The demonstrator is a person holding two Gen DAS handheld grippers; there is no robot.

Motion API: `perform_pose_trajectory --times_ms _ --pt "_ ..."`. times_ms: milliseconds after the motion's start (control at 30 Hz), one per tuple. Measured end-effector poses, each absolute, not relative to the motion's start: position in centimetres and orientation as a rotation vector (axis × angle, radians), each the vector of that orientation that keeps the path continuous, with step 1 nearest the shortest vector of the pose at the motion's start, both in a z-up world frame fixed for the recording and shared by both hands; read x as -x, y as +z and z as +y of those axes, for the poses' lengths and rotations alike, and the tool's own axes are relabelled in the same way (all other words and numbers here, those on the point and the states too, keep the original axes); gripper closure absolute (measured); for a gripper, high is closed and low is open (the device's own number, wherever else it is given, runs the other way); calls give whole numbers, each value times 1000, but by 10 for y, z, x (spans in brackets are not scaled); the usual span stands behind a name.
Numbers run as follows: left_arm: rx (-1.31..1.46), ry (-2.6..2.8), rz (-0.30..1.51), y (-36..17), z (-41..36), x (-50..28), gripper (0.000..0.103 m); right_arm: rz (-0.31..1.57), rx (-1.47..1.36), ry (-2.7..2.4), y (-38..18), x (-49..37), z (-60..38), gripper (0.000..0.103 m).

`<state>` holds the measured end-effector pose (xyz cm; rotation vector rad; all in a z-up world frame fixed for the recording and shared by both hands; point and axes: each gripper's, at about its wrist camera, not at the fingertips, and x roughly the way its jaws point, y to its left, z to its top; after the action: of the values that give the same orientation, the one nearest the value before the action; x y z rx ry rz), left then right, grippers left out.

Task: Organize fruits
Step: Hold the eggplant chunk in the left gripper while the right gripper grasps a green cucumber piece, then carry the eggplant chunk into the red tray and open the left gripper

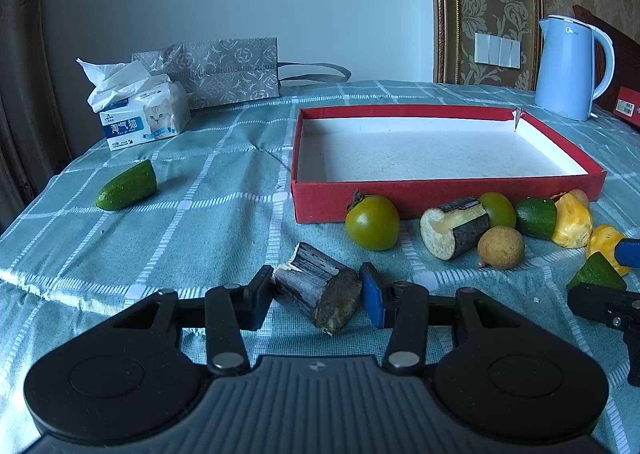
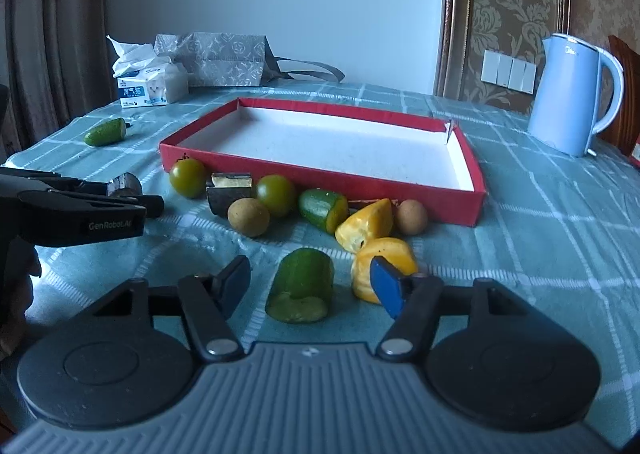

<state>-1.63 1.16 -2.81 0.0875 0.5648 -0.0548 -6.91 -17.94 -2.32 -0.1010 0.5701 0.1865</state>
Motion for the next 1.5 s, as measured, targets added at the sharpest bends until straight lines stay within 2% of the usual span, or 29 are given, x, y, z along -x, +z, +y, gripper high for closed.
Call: perform_pose_trajectory --times_ms 67,167,267,400,600,1000,1300,1500 --pt "-88 -54 565 -28 11 16 57 577 106 185 -22 69 -179 42" --pt "-86 -55 565 -28 11 17 57 586 93 227 -21 68 -182 58" --pt "-87 -55 565 -28 11 16 57 623 94 213 -26 63 -182 64" --pt "-87 -55 565 -28 11 16 57 639 87 214 -30 59 -182 64" --pt "-89 -54 564 -28 11 17 57 629 91 208 -32 56 -179 71" --pt "-85 -69 553 -25 8 16 57 596 144 219 -31 36 -175 71" --pt "-74 -114 471 20 -14 -16 57 607 131 228 -32 35 -178 71" --pt "-99 -104 511 24 -40 -71 58 611 132 227 -32 34 -177 71"
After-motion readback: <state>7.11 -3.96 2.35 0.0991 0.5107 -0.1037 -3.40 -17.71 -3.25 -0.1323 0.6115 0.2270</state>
